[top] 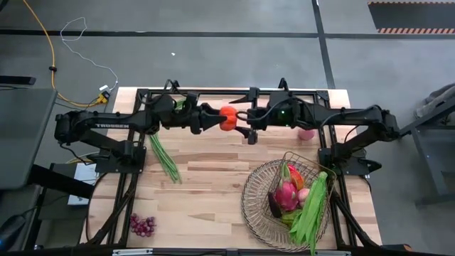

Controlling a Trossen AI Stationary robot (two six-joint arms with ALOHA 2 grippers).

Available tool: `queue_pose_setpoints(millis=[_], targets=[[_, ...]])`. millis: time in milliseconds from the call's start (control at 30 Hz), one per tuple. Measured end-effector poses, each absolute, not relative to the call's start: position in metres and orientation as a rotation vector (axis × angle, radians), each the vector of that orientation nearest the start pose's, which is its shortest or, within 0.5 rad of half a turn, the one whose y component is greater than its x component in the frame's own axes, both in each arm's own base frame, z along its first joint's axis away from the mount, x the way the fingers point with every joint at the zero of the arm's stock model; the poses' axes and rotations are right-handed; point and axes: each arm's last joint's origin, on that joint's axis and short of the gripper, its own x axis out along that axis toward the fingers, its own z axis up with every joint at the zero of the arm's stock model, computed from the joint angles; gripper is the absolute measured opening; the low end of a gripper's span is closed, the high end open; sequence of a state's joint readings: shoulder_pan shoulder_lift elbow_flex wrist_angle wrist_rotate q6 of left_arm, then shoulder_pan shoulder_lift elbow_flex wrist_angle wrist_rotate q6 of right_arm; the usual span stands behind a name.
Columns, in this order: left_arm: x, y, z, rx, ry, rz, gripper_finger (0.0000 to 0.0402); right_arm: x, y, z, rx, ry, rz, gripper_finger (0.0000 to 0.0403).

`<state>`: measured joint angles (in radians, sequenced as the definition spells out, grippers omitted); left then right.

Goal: Build produce basket
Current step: Put the red bell pepper into the wire basket

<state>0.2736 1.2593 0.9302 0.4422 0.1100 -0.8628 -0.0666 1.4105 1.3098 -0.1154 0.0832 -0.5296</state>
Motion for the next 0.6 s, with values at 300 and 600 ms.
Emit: queue_pose_setpoints(millis=[300,600], targets=[[0.268,0.083,0.352,-0.815,-0.233,0.108,0.0299,0.315,-0.022,0.387,-0.565,0.246,-0.188,0.0367],[0.244,0.097,0.366,-0.779,-0.297,0.150,0.0299,0.311,-0.021,0.399,-0.375,0.145,-0.217,0.0367]])
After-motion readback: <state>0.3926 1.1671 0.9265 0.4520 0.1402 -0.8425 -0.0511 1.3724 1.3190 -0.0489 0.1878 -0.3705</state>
